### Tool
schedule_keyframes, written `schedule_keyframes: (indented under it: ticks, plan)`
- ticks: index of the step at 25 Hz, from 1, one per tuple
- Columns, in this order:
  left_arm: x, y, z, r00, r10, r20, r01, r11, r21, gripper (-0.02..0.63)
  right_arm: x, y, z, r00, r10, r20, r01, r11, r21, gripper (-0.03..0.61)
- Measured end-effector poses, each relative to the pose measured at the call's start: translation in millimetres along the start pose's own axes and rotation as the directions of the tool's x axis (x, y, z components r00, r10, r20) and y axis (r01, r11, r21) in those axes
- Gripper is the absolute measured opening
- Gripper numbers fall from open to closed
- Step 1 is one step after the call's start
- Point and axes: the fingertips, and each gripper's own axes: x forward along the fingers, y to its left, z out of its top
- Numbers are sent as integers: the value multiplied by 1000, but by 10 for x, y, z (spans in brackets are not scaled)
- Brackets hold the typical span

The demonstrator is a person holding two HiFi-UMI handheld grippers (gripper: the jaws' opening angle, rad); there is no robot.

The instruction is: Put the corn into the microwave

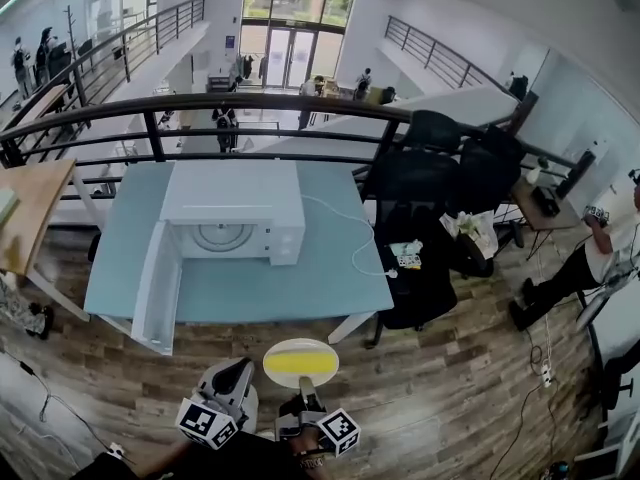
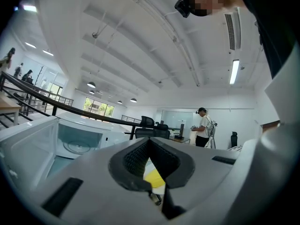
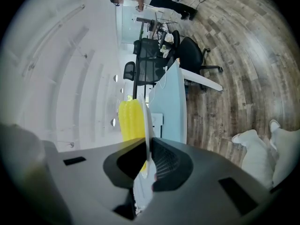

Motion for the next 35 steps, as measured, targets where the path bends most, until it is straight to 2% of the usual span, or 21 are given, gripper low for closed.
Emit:
schedule_keyframes:
  ticks: [10,18,27,35]
  plan:
    - [455,268,82,1000,10,-7,-10,1000,8,3,493,68,204,1000,-1,-11,1,1000,1,23]
    - [852,720,255,1000,4,8,-4,1000,6,3,1021,295,268,1000,3,13,-3,1000,4,23]
    - [1160,1409,509,998,42,46,-42,999,-12,3,1741,617,70,999,14,-29,-15,1000,-26,23]
    - [1342,1874,610,997,54,53,-55,998,10,3,2322,722,-250,996,11,-93,-14,1000,-24,23]
